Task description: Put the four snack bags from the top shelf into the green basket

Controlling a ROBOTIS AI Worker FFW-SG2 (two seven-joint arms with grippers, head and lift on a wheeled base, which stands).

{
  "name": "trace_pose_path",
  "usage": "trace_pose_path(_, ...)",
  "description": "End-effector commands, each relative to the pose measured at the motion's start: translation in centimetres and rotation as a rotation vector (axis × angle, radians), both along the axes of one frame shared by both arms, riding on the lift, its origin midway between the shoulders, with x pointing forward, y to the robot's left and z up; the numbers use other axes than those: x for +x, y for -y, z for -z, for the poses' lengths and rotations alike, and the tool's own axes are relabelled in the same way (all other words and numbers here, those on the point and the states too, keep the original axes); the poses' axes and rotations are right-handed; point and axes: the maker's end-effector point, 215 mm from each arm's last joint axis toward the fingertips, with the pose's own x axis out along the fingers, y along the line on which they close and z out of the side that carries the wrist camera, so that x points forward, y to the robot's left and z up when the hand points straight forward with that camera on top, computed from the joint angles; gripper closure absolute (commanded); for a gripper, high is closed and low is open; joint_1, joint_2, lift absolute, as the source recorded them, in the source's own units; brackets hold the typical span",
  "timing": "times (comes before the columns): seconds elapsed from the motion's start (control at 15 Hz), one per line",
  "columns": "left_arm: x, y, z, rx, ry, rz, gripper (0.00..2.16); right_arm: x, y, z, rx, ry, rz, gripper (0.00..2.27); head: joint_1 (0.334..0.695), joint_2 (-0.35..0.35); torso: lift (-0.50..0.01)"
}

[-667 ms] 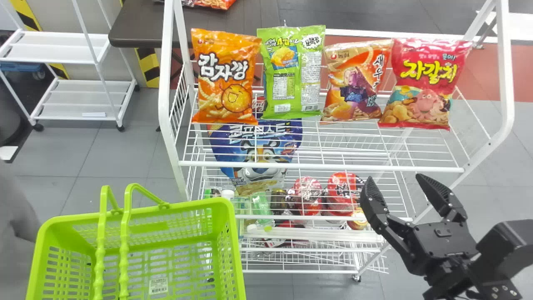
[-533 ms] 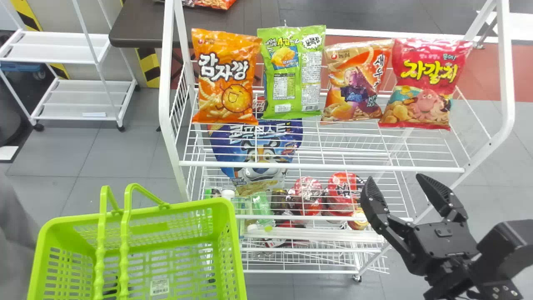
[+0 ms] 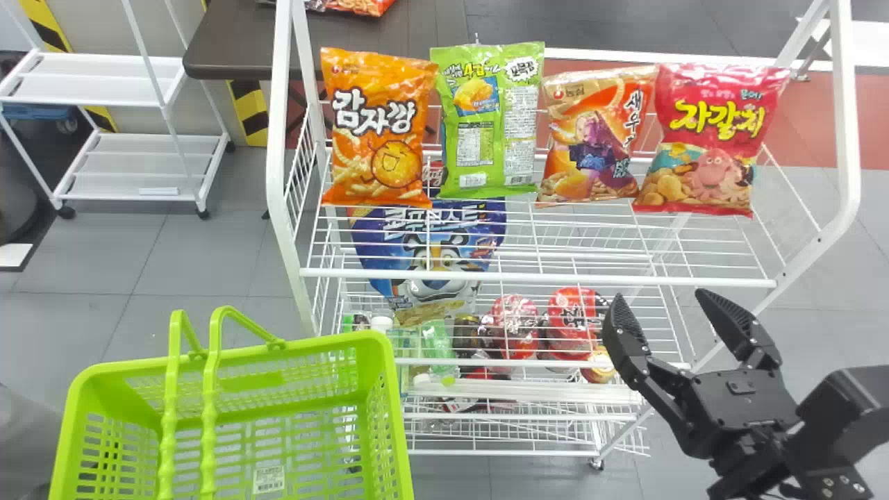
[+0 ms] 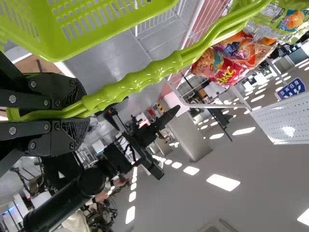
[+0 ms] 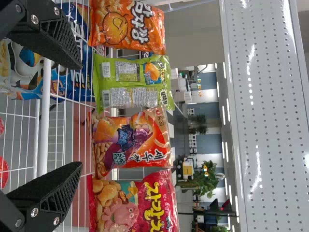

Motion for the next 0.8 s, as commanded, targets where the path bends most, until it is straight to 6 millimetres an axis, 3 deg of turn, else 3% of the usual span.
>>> trace_pose_path(0.0, -0.2, 0.0, -0.2, -0.008, 0.001, 0.006, 2.15, 0.1, -0.1, -0.1, 0.007, 0.003, 0.005, 0.11, 0.695, -0.059, 0.000)
trace_pose_path(0.27, -0.2, 0.3, -0.3, -0.010, -0.002, 0.011, 2.15, 2.6, -2.0, -0.6, 0.033, 0.004, -0.026, 0.11, 0.695, -0.054, 0.000)
trace_pose_path(0.4, -0.4, 0.3, -0.3, -0.014, -0.016, 0.013, 2.15, 4.8, -4.2, -0.4, 0.048, -0.005, -0.062, 0.11, 0.695, -0.028, 0.000)
trace_pose_path(0.73, -0.8, 0.5, -0.3, -0.018, -0.025, 0.018, 2.15, 12.0, -12.0, 0.4, 0.071, -0.057, -0.173, 0.11, 0.695, 0.072, 0.000)
